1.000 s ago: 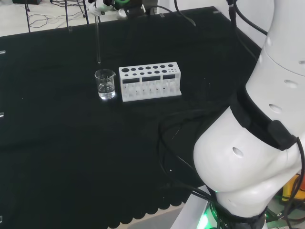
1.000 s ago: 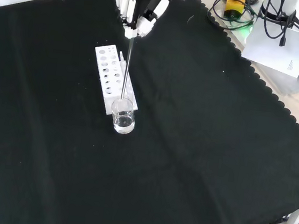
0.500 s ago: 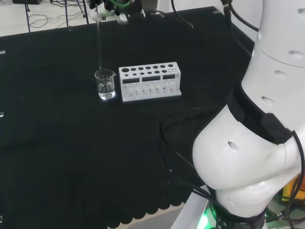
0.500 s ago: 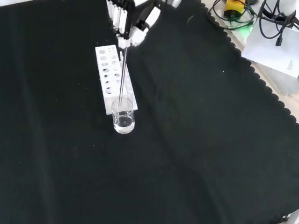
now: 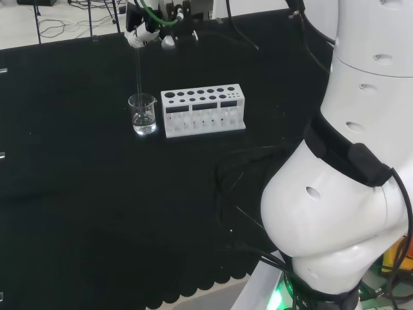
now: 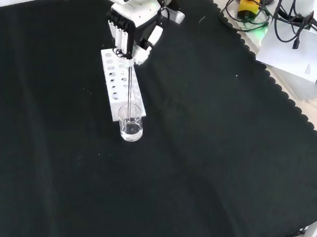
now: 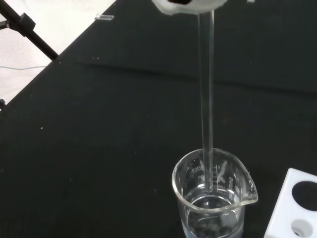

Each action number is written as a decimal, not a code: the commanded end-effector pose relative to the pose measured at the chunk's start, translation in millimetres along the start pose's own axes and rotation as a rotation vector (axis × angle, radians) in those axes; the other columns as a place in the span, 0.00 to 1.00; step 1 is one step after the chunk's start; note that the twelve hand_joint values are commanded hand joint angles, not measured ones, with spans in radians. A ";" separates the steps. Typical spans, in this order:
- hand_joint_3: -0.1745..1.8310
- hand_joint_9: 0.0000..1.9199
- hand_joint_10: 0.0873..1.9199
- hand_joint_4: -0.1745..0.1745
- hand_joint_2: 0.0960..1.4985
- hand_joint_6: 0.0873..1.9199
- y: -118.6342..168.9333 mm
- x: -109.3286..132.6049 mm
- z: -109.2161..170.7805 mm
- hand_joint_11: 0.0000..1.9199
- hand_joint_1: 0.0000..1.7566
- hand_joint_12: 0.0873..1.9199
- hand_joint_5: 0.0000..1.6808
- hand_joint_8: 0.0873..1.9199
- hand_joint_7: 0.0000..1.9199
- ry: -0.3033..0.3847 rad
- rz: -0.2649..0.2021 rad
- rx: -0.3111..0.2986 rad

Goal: Stir in the beaker to the left of the white test tube rack with the glass rod.

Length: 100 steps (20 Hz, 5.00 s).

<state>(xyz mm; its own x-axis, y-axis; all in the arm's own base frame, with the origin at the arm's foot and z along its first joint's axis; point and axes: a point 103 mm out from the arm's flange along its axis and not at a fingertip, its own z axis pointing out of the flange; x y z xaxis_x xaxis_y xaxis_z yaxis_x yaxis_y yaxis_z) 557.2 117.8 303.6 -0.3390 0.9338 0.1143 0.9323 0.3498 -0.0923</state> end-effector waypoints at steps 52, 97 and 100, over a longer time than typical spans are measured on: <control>0.00 0.79 0.46 0.00 0.69 0.00 25.3 2.0 40.3 0.83 0.75 0.35 0.84 0.35 0.69 0.027 -0.001 0.051; 0.00 0.78 0.47 0.00 0.69 0.00 9.6 -17.4 26.4 0.83 0.75 0.36 0.84 0.35 0.69 -0.029 0.021 0.041; 0.00 0.78 0.47 0.00 0.69 0.00 -2.1 -19.1 26.1 0.83 0.75 0.36 0.84 0.35 0.69 -0.033 0.031 0.042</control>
<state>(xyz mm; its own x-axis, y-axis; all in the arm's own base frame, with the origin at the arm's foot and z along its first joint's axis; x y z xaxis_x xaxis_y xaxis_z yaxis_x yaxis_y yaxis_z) 570.2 115.5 271.7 -0.3320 0.9388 0.0916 0.9287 0.3424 -0.1425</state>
